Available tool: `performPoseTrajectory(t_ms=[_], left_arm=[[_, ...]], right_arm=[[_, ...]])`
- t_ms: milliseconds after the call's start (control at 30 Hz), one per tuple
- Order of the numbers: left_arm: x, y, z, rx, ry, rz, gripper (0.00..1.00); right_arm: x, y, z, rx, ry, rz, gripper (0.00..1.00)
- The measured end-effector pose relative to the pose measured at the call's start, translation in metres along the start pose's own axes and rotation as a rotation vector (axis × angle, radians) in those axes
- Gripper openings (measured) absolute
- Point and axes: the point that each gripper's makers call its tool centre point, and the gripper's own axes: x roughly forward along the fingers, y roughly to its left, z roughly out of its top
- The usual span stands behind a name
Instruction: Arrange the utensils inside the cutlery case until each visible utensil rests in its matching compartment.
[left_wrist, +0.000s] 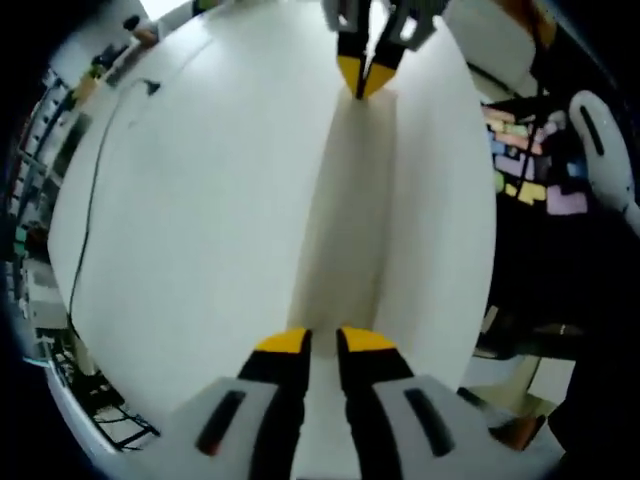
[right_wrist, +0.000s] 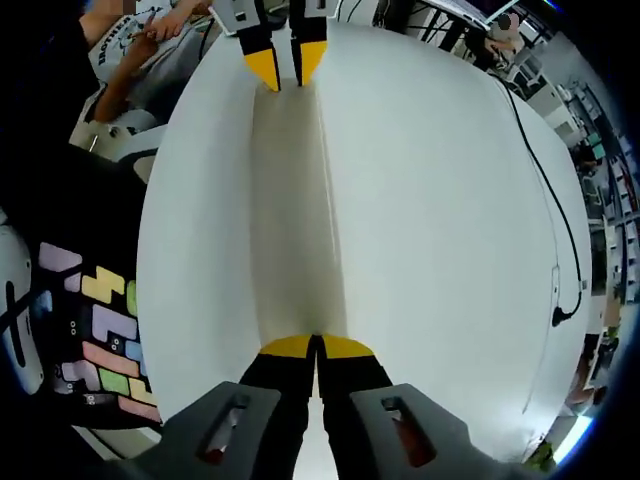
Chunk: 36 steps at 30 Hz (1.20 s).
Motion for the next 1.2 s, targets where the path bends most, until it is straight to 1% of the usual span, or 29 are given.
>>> performPoseTrajectory(t_ms=[33, 133, 167, 233, 267, 300, 333, 367, 400, 433, 467, 500, 567, 600, 633, 667, 733, 767, 800, 833, 867, 900, 933, 1000, 1033, 1067, 1100, 1167, 1200], left_arm=[[0.0, 0.0, 0.0, 0.0, -0.001, 0.002, 0.12], [0.0, 0.0, 0.001, 0.012, 0.018, 0.015, 0.12], [0.0, 0.0, 0.002, 0.006, 0.025, 0.013, 0.12], [0.0, 0.0, 0.001, 0.005, 0.036, 0.001, 0.12], [0.0, 0.0, 0.002, 0.005, 0.038, -0.004, 0.11], [0.0, 0.001, 0.002, 0.0, 0.046, -0.017, 0.11], [0.0, 0.001, 0.003, -0.018, 0.053, -0.023, 0.11], [-0.001, -0.004, 0.0, -0.037, 0.083, -0.056, 0.12], [-0.003, -0.008, -0.003, -0.039, 0.114, -0.083, 0.14], [-0.003, -0.008, -0.002, -0.029, 0.128, -0.077, 0.16], [-0.004, -0.006, -0.002, -0.012, 0.128, -0.065, 0.2], [-0.006, -0.001, 0.002, 0.027, 0.117, -0.037, 0.24], [-0.009, -0.002, 0.008, 0.034, 0.094, -0.032, 0.36], [-0.008, -0.002, 0.011, 0.035, 0.079, -0.032, 0.4], [-0.006, -0.004, 0.012, 0.042, 0.07, -0.037, 0.47], [-0.004, -0.007, 0.013, 0.055, 0.066, -0.045, 0.57], [0.004, -0.013, 0.011, 0.068, 0.078, -0.046, 0.69], [0.005, -0.013, 0.007, 0.084, 0.109, -0.031, 0.73], [0.006, -0.014, 0.008, 0.09, 0.104, -0.027, 0.73], [0.008, -0.014, 0.012, 0.103, 0.084, -0.026, 0.73], [0.011, -0.016, 0.017, 0.1, 0.059, -0.042, 0.73], [0.014, -0.018, 0.019, 0.09, 0.051, -0.058, 0.73], [0.018, -0.018, 0.019, 0.09, 0.058, -0.06, 0.73], [0.024, -0.018, 0.015, 0.106, 0.093, -0.062, 0.71], [0.025, -0.018, 0.015, 0.105, 0.093, -0.062, 0.7], [0.028, -0.016, 0.015, 0.098, 0.093, -0.061, 0.68], [0.028, -0.016, 0.017, 0.081, 0.08, -0.066, 0.65], [0.029, -0.017, 0.016, 0.052, 0.073, -0.085, 0.53], [0.029, -0.014, 0.014, 0.043, 0.071, -0.086, 0.52]], right_arm=[[-0.001, 0.0, 0.0, -0.015, -0.03, -0.002, 0.0], [-0.002, -0.001, -0.001, 0.0, -0.082, -0.002, 0.0], [-0.003, -0.001, -0.001, 0.01, -0.093, -0.004, 0.0], [-0.004, -0.001, -0.001, 0.001, -0.107, -0.005, 0.0], [-0.004, -0.001, -0.001, 0.043, -0.118, 0.007, 0.0], [-0.005, 0.001, -0.001, 0.032, -0.125, 0.027, 0.04], [-0.007, 0.009, 0.001, -0.03, -0.144, 0.087, 0.12], [-0.008, 0.007, 0.002, -0.034, -0.157, 0.08, 0.2], [-0.012, 0.004, 0.005, -0.053, -0.175, 0.059, 0.28], [-0.015, 0.003, 0.007, -0.068, -0.187, 0.049, 0.32], [-0.017, 0.003, 0.007, -0.068, -0.185, 0.05, 0.34], [-0.019, 0.003, 0.008, -0.065, -0.187, 0.05, 0.35], [-0.021, 0.004, 0.012, -0.089, -0.202, 0.048, 0.43], [-0.021, 0.002, 0.014, -0.11, -0.204, 0.035, 0.47], [-0.02, 0.0, 0.015, -0.116, -0.202, 0.027, 0.49], [-0.017, -0.001, 0.017, -0.118, -0.199, 0.024, 0.51], [-0.012, -0.001, 0.016, -0.119, -0.187, 0.031, 0.54], [-0.009, -0.001, 0.015, -0.125, -0.183, 0.04, 0.56], [-0.005, -0.001, 0.015, -0.137, -0.179, 0.059, 0.57], [-0.002, 0.001, 0.016, -0.144, -0.181, 0.071, 0.58], [0.002, 0.0, 0.017, -0.144, -0.181, 0.078, 0.58], [0.005, 0.0, 0.017, -0.146, -0.179, 0.083, 0.58], [0.01, 0.002, 0.016, -0.151, -0.173, 0.085, 0.58], [0.015, 0.002, 0.015, -0.154, -0.164, 0.091, 0.59], [0.017, 0.003, 0.014, -0.152, -0.166, 0.095, 0.59], [0.019, 0.004, 0.014, -0.149, -0.169, 0.101, 0.59], [0.021, 0.004, 0.013, -0.147, -0.17, 0.105, 0.58], [0.025, 0.005, 0.01, -0.139, -0.165, 0.107, 0.56], [0.026, 0.005, 0.008, -0.138, -0.16, 0.107, 0.56]])
